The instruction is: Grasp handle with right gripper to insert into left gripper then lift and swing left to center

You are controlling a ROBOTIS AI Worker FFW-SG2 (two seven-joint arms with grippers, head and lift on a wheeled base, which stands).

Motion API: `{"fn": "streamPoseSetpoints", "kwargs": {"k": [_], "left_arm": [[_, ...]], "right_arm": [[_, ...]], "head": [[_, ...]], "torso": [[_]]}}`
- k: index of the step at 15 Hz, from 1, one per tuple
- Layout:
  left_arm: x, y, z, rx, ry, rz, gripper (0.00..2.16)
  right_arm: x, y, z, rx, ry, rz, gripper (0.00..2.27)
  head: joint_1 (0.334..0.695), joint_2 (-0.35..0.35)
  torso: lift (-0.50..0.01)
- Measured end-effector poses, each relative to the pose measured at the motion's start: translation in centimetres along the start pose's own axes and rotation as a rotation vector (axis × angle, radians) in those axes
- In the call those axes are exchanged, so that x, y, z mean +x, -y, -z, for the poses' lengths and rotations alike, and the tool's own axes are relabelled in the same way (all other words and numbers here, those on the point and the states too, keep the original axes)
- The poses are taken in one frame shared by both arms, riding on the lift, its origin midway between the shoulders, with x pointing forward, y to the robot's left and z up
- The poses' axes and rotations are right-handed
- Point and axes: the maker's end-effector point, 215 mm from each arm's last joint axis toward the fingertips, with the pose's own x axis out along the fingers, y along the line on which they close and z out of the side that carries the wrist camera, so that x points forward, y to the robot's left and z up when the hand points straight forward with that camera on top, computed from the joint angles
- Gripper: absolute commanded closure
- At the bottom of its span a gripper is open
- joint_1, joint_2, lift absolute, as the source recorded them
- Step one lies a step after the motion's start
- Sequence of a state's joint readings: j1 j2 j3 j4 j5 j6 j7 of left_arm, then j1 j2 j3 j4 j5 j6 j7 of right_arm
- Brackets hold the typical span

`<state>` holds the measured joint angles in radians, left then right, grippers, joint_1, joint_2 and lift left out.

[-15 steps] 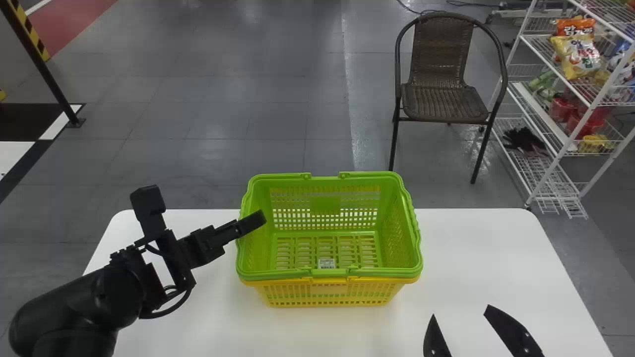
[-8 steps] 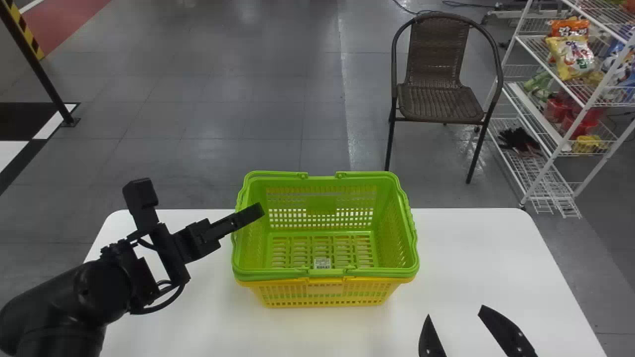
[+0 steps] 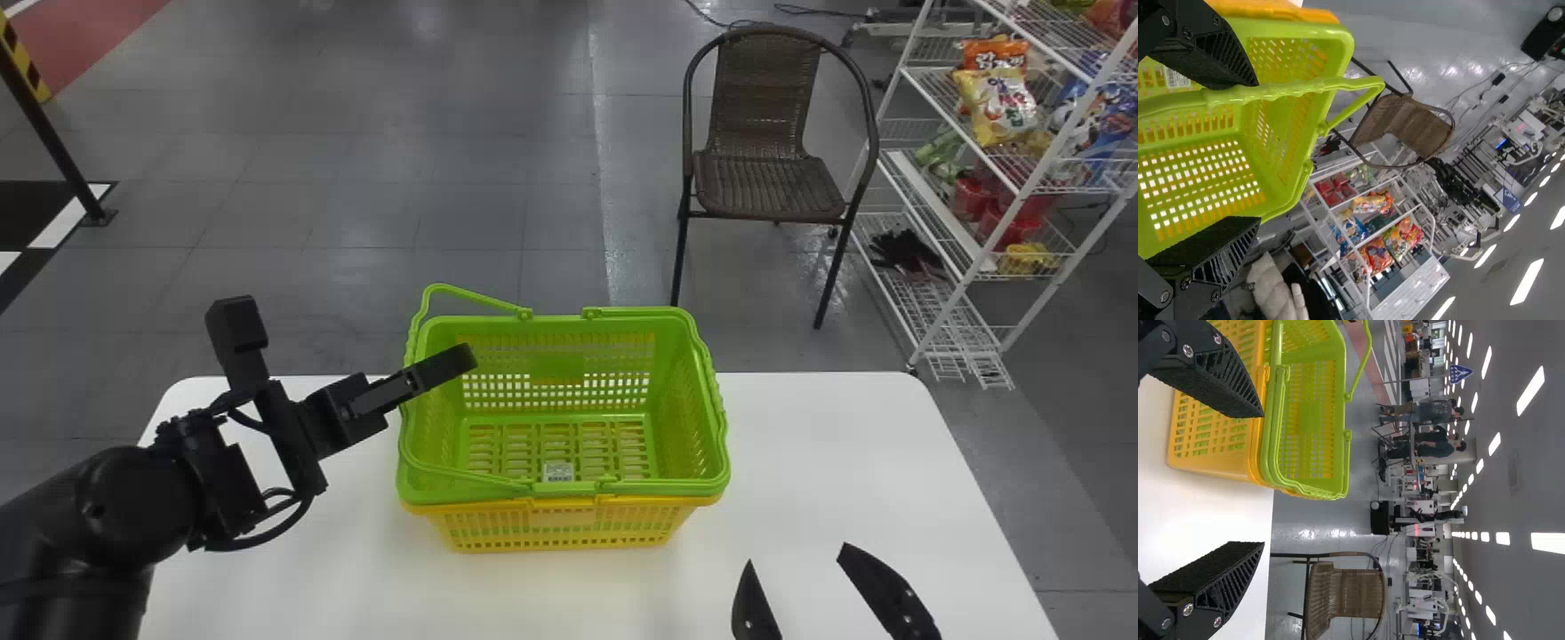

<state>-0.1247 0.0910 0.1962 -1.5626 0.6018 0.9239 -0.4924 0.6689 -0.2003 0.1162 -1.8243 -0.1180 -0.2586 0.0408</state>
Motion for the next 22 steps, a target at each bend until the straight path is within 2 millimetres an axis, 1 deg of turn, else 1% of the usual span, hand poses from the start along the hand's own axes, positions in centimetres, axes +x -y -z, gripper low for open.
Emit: {"fn": "streamPoseSetpoints", "kwargs": {"k": [2,3,4,5,7,9,10,13,16,20,22], "left_arm": [[0.4,1.2,-0.1,0.006,-0.006,0.021,0.18],[0.6,1.7,-0.1,0.012,-0.01,0.029,0.18],[0.8,2.1,-0.2,0.018,-0.014,0.034,0.18],[1.0,2.6,-0.2,0.024,-0.018,0.04,0.18],[1.2,3.3,-0.4,0.034,-0.026,0.049,0.18],[1.4,4.1,-0.5,0.042,-0.038,0.057,0.18],[1.4,4.5,-0.5,0.046,-0.043,0.061,0.18],[1.5,5.5,-0.6,0.053,-0.063,0.073,0.18],[1.7,6.3,-0.8,0.063,-0.073,0.077,0.18],[2.5,7.2,-0.1,0.077,-0.091,0.084,0.18],[2.8,7.8,0.3,0.084,-0.099,0.09,0.18]], "right_arm": [[0.3,0.9,-0.4,-0.005,0.008,0.015,0.14],[0.5,1.5,-0.7,-0.009,0.015,0.024,0.2],[0.7,2.0,-1.0,-0.014,0.022,0.03,0.31],[1.0,2.5,-1.3,-0.019,0.027,0.036,0.49],[1.8,3.5,-1.6,-0.028,0.029,0.048,0.77],[2.9,4.6,-1.7,-0.038,0.023,0.062,1.24],[3.4,5.1,-1.8,-0.042,0.021,0.068,1.43],[5.3,6.5,-1.4,-0.061,-0.003,0.084,1.91],[7.4,7.6,-0.9,-0.097,-0.035,0.093,2.02],[10.5,8.6,-0.9,-0.149,-0.062,0.095,2.02],[12.1,8.7,-0.9,-0.18,-0.072,0.085,2.02]], "head": [[0.695,-0.058],[0.695,-0.069],[0.695,-0.077],[0.695,-0.093],[0.695,-0.105],[0.695,-0.123],[0.695,-0.128],[0.695,-0.147],[0.695,-0.154],[0.695,-0.167],[0.695,-0.173]], "torso": [[0.0],[0.0],[0.0],[0.0],[0.0],[0.0],[0.0],[0.0],[0.0],[0.0],[0.0]]}}
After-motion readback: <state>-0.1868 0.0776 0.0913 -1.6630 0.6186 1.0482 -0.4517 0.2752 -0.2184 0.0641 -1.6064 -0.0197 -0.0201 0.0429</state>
